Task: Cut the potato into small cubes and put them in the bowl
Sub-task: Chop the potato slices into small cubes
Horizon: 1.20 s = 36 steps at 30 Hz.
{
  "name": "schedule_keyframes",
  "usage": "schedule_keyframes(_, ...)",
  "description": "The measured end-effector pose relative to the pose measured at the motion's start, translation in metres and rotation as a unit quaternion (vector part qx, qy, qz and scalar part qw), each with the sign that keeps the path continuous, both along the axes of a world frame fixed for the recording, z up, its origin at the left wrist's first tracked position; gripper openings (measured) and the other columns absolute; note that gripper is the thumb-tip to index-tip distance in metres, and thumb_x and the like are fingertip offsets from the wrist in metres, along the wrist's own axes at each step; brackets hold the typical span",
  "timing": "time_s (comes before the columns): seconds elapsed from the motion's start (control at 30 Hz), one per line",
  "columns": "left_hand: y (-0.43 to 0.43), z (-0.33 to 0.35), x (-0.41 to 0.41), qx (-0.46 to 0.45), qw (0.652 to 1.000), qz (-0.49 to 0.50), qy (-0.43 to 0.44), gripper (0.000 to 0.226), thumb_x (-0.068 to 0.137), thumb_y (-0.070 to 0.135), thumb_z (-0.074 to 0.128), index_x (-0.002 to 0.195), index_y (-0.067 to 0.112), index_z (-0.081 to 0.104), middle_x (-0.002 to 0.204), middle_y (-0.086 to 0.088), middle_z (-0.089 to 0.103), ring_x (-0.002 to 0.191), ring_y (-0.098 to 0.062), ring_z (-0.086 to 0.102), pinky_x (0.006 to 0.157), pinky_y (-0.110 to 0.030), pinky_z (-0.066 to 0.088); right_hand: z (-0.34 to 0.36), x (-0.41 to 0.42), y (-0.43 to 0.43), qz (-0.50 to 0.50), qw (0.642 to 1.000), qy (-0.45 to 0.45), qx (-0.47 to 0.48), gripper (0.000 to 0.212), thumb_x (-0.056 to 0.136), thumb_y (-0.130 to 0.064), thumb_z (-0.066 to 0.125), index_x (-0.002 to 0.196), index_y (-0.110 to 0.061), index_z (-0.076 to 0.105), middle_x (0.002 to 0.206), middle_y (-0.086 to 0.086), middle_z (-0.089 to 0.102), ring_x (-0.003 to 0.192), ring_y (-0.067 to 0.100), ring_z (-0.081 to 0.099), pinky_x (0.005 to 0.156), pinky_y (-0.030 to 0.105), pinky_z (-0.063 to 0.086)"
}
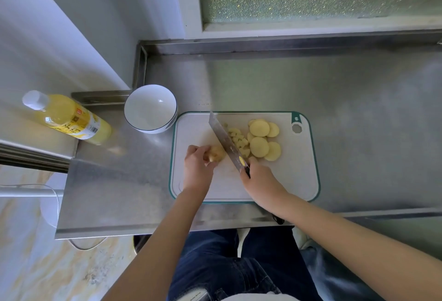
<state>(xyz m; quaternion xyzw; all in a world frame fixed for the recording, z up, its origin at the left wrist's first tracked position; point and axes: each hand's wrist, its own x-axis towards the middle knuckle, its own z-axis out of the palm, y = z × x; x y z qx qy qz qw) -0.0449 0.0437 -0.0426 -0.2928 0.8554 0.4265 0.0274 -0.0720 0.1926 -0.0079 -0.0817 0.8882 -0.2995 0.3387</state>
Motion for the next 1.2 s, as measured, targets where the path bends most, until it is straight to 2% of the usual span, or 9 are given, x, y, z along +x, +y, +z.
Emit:
schedule_keyframes(0.07, 0.001, 0.000, -0.001, 0.005, 1.000, 0.007, 0.007, 0.038, 0.079, 0.002, 0.068, 0.117, 0.007, 0.062, 0.100, -0.001, 0.046, 0.078, -0.014, 0.051, 0.075, -0.014, 0.038, 0.000, 0.002, -0.002, 0.014, 1.000, 0.012, 0.010, 0.013, 0.098, -0.021, 0.036, 0.090, -0.011, 0.039, 0.064, -0.002, 0.042, 0.061, 0.020, 0.046, 0.057, 0.030, 0.034)
schedule_keyframes(0.17, 0.002, -0.001, -0.002, 0.005, 1.000, 0.005, 0.013, 0.038, 0.079, 0.002, 0.069, 0.116, 0.006, 0.063, 0.099, -0.002, 0.046, 0.076, -0.014, 0.050, 0.072, -0.009, 0.036, 0.002, 0.000, -0.002, 0.017, 1.000, 0.015, 0.017, 0.015, 0.098, -0.022, 0.036, 0.093, -0.009, 0.042, 0.066, 0.000, 0.044, 0.063, 0.020, 0.047, 0.056, 0.029, 0.034)
schedule_keyframes(0.37, 0.003, -0.003, -0.004, 0.007, 1.000, 0.017, 0.016, 0.037, 0.076, 0.004, 0.072, 0.112, 0.008, 0.066, 0.098, -0.006, 0.049, 0.080, -0.018, 0.053, 0.074, -0.015, 0.039, 0.003, -0.005, 0.000, 0.023, 0.999, 0.011, 0.023, 0.022, 0.098, -0.023, 0.037, 0.101, -0.005, 0.048, 0.079, 0.009, 0.053, 0.070, 0.024, 0.050, 0.059, 0.030, 0.036)
schedule_keyframes(0.47, 0.003, -0.005, -0.003, 0.017, 0.999, 0.022, 0.032, 0.040, 0.074, 0.004, 0.074, 0.113, 0.005, 0.064, 0.099, -0.005, 0.048, 0.078, -0.016, 0.052, 0.068, -0.006, 0.039, 0.004, -0.008, 0.000, 0.027, 0.999, 0.007, 0.022, 0.018, 0.098, -0.023, 0.038, 0.095, -0.008, 0.046, 0.075, 0.007, 0.050, 0.068, 0.023, 0.049, 0.050, 0.027, 0.032)
schedule_keyframes(0.63, 0.004, -0.008, 0.000, 0.027, 0.996, 0.058, 0.061, 0.035, 0.079, 0.010, 0.071, 0.113, 0.005, 0.064, 0.100, -0.003, 0.051, 0.077, -0.012, 0.052, 0.067, 0.003, 0.039, 0.010, -0.008, 0.003, 0.026, 0.999, 0.020, 0.009, 0.017, 0.097, -0.022, 0.039, 0.089, -0.009, 0.045, 0.070, 0.004, 0.047, 0.062, 0.019, 0.045, 0.052, 0.028, 0.033)
schedule_keyframes(0.7, 0.004, -0.009, 0.001, 0.021, 0.996, 0.061, 0.069, 0.028, 0.081, 0.008, 0.069, 0.108, 0.004, 0.065, 0.098, -0.003, 0.052, 0.076, -0.012, 0.053, 0.066, 0.003, 0.039, 0.013, -0.004, 0.002, 0.023, 1.000, 0.019, -0.001, 0.017, 0.097, -0.022, 0.039, 0.089, -0.009, 0.045, 0.067, 0.000, 0.045, 0.060, 0.017, 0.045, 0.054, 0.027, 0.034)
schedule_keyframes(0.83, 0.005, -0.009, 0.000, 0.017, 0.995, 0.070, 0.074, 0.016, 0.080, 0.004, 0.068, 0.096, 0.003, 0.067, 0.092, -0.002, 0.055, 0.075, -0.014, 0.055, 0.065, 0.002, 0.040, 0.018, 0.000, -0.001, 0.044, 0.999, 0.017, 0.003, 0.015, 0.098, -0.022, 0.037, 0.087, -0.012, 0.041, 0.060, -0.003, 0.040, 0.051, 0.010, 0.038, 0.046, 0.023, 0.026)
schedule_keyframes(1.07, 0.006, -0.009, 0.000, -0.011, 0.995, 0.059, 0.085, 0.011, 0.078, 0.003, 0.070, 0.089, 0.001, 0.070, 0.085, -0.005, 0.057, 0.070, -0.014, 0.053, 0.065, 0.001, 0.039, 0.023, 0.000, -0.004, 0.050, 0.998, 0.018, 0.023, 0.015, 0.098, -0.020, 0.036, 0.086, -0.011, 0.038, 0.060, -0.002, 0.039, 0.051, 0.011, 0.036, 0.045, 0.023, 0.023)
schedule_keyframes(1.2, 0.005, -0.010, -0.001, -0.016, 0.995, 0.056, 0.086, 0.010, 0.077, 0.003, 0.071, 0.087, 0.002, 0.072, 0.082, -0.006, 0.059, 0.070, -0.016, 0.054, 0.063, -0.001, 0.038, 0.021, 0.001, -0.008, 0.054, 0.998, 0.016, 0.038, 0.013, 0.098, -0.020, 0.035, 0.088, -0.011, 0.036, 0.063, -0.002, 0.039, 0.061, 0.020, 0.041, 0.046, 0.023, 0.025)
